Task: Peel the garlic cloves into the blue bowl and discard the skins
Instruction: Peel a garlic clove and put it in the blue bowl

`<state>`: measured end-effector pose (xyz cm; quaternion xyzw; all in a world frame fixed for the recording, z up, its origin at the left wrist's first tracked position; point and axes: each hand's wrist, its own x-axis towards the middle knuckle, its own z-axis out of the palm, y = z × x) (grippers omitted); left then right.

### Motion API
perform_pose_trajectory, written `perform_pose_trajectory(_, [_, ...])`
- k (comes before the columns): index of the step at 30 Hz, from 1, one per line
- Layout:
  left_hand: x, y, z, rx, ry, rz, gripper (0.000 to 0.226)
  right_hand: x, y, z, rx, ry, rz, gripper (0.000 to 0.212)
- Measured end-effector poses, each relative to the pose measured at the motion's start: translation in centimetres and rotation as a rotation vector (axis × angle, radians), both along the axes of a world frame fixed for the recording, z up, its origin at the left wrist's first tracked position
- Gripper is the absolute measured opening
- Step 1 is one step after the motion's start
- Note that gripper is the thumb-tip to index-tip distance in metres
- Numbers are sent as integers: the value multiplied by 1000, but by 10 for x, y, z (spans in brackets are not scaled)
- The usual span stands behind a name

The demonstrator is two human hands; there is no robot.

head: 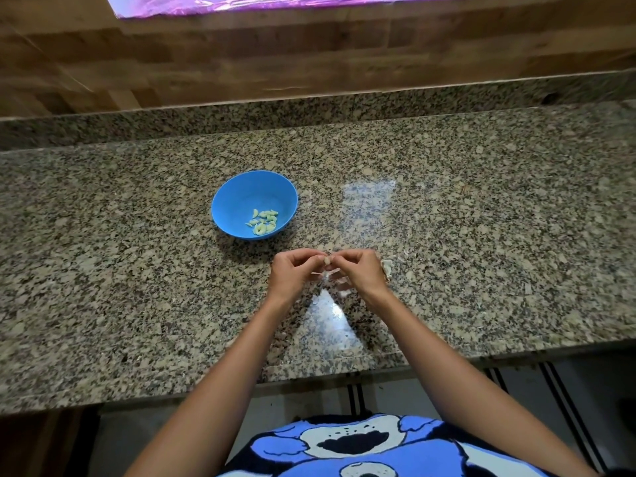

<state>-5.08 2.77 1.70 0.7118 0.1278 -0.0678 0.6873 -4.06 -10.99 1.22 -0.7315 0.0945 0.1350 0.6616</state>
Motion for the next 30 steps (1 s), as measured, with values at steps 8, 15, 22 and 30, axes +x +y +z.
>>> perform_pose_trajectory(8, [0,7,1,-225,118,87,8,-4,-4,-3,85,158,36,29])
perform_pose_trajectory(15, [0,10,-4,123,-58,-140,12,-1,-2,3,170,175,122,11])
perform_pose_trajectory(22, [4,14,-3,109,-55,-192,9,2,-9,7,172,138,160,14])
perform_pose_trajectory(30, [3,8,-1,-140,29,-67,10,1,-4,11,429,284,-29,13])
